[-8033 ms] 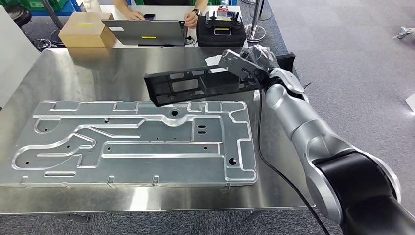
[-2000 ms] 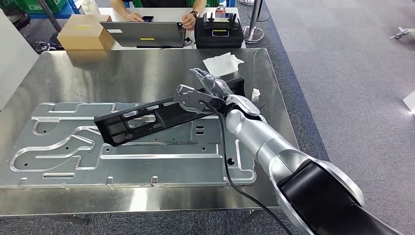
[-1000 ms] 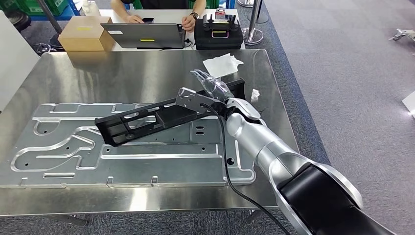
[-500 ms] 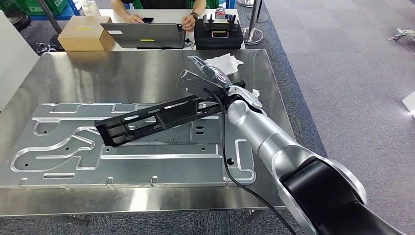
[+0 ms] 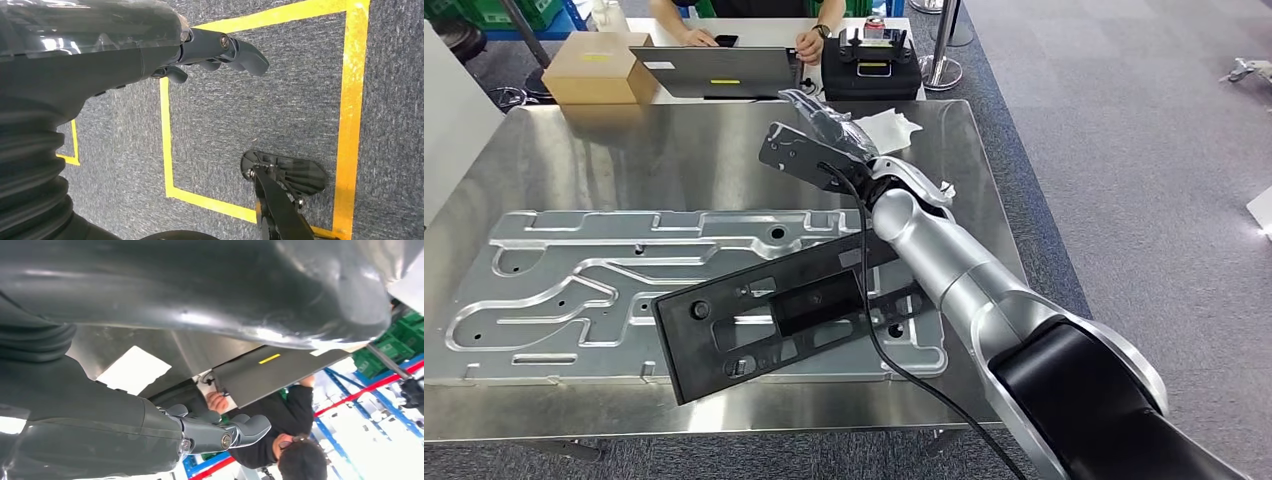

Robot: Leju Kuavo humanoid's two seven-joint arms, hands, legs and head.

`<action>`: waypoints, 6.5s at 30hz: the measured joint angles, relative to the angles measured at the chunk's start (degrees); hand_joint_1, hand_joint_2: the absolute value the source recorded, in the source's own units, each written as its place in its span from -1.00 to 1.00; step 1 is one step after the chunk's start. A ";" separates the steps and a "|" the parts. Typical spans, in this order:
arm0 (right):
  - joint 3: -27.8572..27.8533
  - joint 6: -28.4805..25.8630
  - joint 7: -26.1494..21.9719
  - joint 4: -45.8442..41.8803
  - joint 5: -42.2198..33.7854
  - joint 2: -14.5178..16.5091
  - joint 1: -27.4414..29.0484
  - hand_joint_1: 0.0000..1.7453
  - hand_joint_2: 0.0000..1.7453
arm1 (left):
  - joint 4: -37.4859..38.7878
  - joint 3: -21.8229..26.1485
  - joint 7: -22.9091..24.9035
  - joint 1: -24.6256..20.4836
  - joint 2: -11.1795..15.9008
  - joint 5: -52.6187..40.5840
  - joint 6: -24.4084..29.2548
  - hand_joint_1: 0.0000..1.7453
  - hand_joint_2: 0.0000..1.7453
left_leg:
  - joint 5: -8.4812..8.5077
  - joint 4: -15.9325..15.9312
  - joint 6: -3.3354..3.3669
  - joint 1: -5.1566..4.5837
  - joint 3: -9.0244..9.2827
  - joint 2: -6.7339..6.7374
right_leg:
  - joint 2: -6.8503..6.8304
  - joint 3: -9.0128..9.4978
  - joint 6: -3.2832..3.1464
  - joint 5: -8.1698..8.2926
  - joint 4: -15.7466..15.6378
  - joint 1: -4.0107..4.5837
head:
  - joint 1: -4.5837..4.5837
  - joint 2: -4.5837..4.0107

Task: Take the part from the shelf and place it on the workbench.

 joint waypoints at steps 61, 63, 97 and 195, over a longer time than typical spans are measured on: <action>7.27 -1.05 -1.81 0.69 -1.66 -1.32 7.35 -1.00 -1.00 | 0.00 2.88 -2.01 -0.68 -2.11 4.34 0.50 -1.00 -1.00 | 0.67 0.20 0.42 -1.05 -0.73 0.32 | -0.63 1.44 -2.32 -2.28 1.00 1.39 | -0.01 0.00; 7.05 -0.85 -1.48 0.43 -1.28 -1.13 7.33 -1.00 -1.00 | 0.00 2.98 -1.78 -0.94 -2.27 4.49 0.58 -1.00 -1.00 | -1.41 2.48 -0.14 -0.91 -1.63 0.33 | -0.77 1.54 -2.80 -1.96 0.30 1.00 | -0.02 0.00; 4.07 0.32 -1.46 -0.38 2.23 -0.79 10.19 -1.00 -1.00 | 0.05 3.03 -1.08 -2.29 -2.79 5.00 -0.07 -1.00 -1.00 | -3.16 13.38 -0.90 -0.70 -10.68 0.14 | -1.52 3.79 -4.31 -2.50 -1.52 2.15 | -0.01 0.00; -1.48 -4.42 -6.95 -0.11 2.88 0.47 24.19 -1.00 -1.00 | 0.11 1.22 -1.14 -2.31 -3.30 6.50 0.26 -1.00 -1.00 | 1.89 4.57 -1.66 0.08 -4.91 2.57 | -5.13 5.21 -3.16 -5.63 -0.09 1.99 | -0.01 0.00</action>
